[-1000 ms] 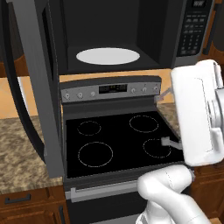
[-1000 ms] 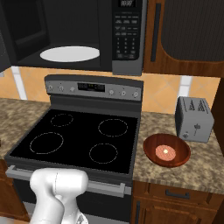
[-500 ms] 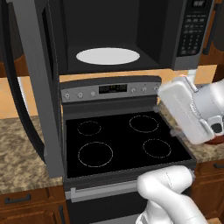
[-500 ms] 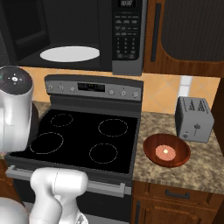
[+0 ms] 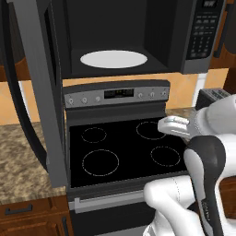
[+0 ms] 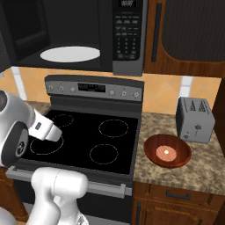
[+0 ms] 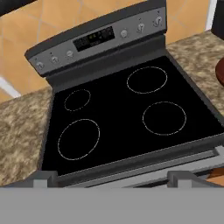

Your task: Open the microwave, place the bowl with waffle inside the microwave, then close the microwave door and turn it on.

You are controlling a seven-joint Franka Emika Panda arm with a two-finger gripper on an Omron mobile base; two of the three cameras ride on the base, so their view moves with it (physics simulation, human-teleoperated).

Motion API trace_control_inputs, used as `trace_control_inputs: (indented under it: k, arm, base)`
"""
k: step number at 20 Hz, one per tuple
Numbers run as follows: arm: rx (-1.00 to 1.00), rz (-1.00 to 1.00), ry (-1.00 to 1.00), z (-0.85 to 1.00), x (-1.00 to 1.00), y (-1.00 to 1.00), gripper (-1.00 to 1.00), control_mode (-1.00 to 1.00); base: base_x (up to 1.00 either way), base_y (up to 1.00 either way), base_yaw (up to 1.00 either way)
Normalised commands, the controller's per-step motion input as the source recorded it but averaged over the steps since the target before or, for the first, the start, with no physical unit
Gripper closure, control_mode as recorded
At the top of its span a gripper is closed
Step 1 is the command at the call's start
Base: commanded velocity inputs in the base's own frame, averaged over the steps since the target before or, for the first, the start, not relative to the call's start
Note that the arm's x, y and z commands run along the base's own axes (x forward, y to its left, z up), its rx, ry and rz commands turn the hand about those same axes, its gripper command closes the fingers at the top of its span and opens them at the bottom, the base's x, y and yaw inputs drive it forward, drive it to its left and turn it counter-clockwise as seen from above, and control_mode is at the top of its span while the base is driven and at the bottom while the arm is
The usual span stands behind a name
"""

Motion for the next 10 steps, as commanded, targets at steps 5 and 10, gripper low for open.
trace_control_inputs:
  k: [5,10]
  arm:
    - [-0.20,-0.14,0.01,0.00,0.14,-0.83,-1.00,-1.00]
    - [-0.20,-0.10,0.07,-0.10,0.44,-0.86,-1.00,-1.00]
  base:
    - [0.00,0.00,0.00]
    - [0.00,0.00,0.00]
